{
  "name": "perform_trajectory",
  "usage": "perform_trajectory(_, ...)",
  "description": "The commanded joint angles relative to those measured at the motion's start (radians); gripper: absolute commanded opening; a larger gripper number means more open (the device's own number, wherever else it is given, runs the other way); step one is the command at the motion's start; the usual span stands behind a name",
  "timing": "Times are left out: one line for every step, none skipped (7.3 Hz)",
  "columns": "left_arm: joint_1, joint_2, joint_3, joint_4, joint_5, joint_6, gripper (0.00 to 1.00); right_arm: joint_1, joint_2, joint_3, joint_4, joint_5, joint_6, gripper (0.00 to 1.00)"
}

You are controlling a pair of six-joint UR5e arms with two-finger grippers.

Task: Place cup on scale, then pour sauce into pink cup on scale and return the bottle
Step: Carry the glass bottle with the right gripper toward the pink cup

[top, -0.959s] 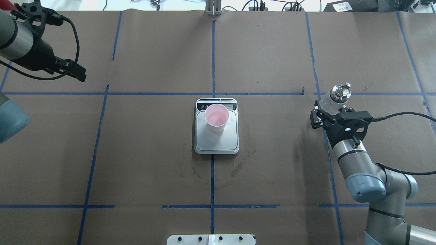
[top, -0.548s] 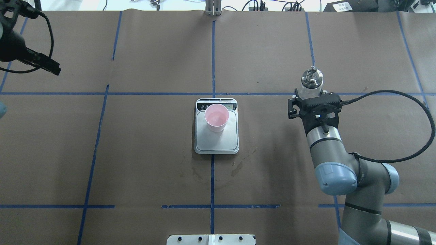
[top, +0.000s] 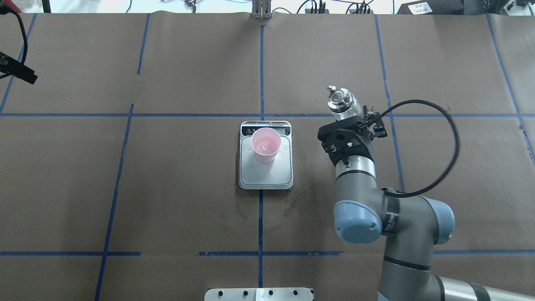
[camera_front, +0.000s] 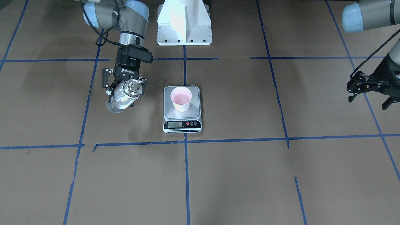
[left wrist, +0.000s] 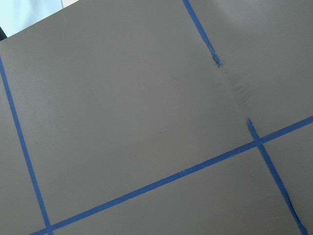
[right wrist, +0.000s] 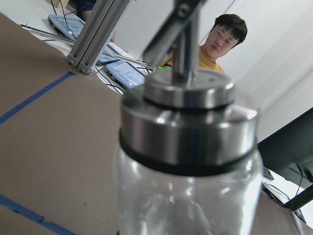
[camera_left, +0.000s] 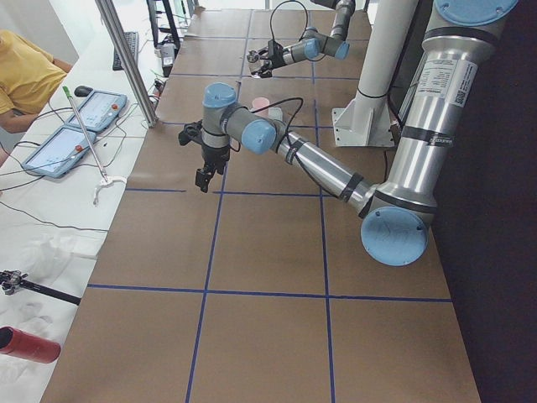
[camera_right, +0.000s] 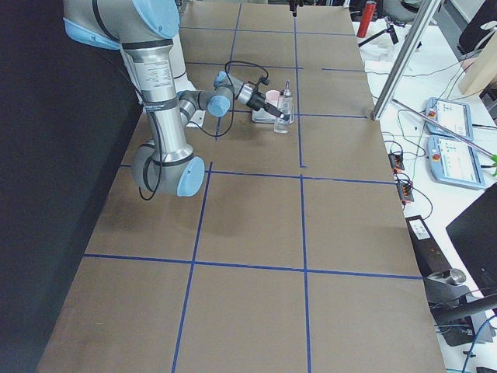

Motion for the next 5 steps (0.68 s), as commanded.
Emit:
perform_trajectory(-0.002, 0.007, 0.002, 0.001, -0.001, 0.004, 0.99, -0.014, 0.071, -0.024, -0.142, -0.016, -0.029, 0.0)
perform_trajectory(-0.002, 0.007, 0.004, -0.001, -0.002, 0.004, 0.99, -0.025, 0.073, -0.06, -0.15, -0.072, -0.084, 0.0)
perform_trajectory(-0.002, 0.008, 0.004, 0.001, -0.002, 0.004, 0.99, -0.038, 0.075, -0.065, -0.158, -0.122, -0.177, 0.0)
perform_trajectory(-0.002, 0.008, 0.008, -0.001, -0.002, 0.004, 0.99, -0.052, 0.078, -0.07, -0.158, -0.124, -0.21, 0.0)
perform_trajectory(-0.002, 0.01, 0.008, -0.001, -0.002, 0.004, 0.99, -0.055, 0.082, -0.077, -0.166, -0.125, -0.21, 0.0)
